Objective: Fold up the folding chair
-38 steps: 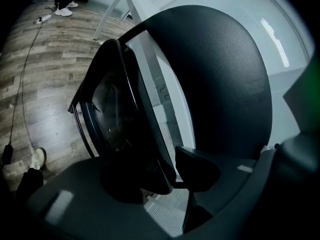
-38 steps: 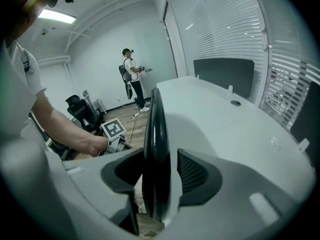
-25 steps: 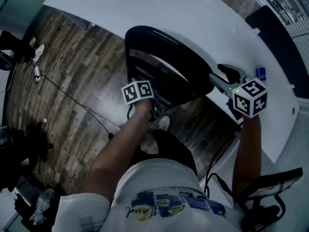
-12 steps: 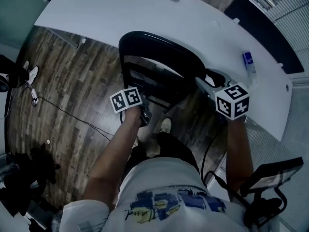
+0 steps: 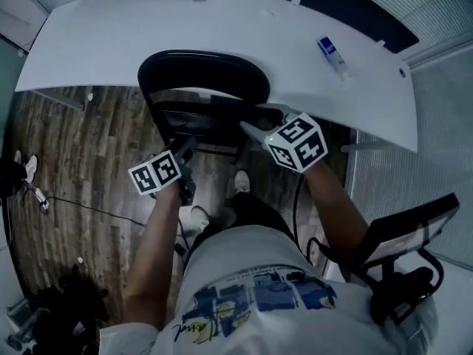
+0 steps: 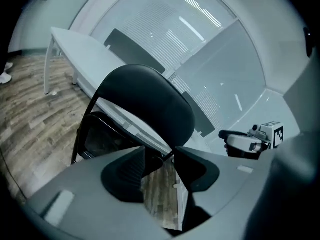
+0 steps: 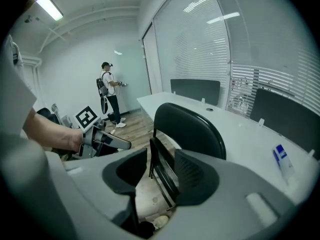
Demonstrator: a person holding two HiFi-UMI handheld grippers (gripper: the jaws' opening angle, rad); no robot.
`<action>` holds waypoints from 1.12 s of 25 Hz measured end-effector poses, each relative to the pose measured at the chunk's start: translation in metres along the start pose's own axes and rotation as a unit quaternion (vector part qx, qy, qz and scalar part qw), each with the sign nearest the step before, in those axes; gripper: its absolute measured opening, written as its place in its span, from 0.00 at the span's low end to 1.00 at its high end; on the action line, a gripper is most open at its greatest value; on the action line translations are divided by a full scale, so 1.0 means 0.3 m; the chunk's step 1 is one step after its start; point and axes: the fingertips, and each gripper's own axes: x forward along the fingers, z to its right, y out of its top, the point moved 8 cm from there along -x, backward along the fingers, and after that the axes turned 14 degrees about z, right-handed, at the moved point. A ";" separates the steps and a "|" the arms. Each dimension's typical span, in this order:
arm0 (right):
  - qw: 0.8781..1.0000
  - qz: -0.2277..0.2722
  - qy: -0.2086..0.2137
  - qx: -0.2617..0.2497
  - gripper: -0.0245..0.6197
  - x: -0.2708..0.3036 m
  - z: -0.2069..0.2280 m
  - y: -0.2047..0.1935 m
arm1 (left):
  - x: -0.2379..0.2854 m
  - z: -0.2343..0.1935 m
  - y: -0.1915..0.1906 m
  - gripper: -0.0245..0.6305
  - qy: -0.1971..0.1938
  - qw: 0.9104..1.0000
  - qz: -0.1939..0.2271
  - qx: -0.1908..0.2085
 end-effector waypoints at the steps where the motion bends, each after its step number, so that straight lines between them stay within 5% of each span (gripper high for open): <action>1: 1.000 0.000 -0.002 0.000 0.30 -0.019 -0.040 -0.003 | -0.040 0.013 0.006 0.32 -0.008 1.000 -0.003 0.014; 6: 1.000 0.003 -0.021 0.002 0.19 -0.128 -0.192 -0.047 | -0.210 0.073 0.022 0.27 -0.037 0.995 -0.005 0.095; 11: 0.999 0.013 -0.046 0.010 0.05 -0.194 -0.279 -0.102 | -0.310 0.124 0.019 0.14 -0.071 0.988 -0.006 0.134; 13: 0.998 0.015 -0.053 0.011 0.04 -0.215 -0.319 -0.115 | -0.355 0.140 0.019 0.05 -0.082 0.986 -0.007 0.147; 17: 0.998 0.017 -0.061 0.011 0.04 -0.255 -0.415 -0.138 | -0.451 0.164 0.009 0.04 -0.105 0.976 -0.025 0.190; 23: 0.996 0.027 -0.083 0.010 0.04 -0.314 -0.550 -0.180 | -0.604 0.151 -0.015 0.04 -0.158 0.973 -0.030 0.165; 28: 0.993 0.031 -0.114 0.004 0.04 -0.397 -0.744 -0.206 | -0.788 0.117 -0.058 0.04 -0.182 0.965 -0.042 0.185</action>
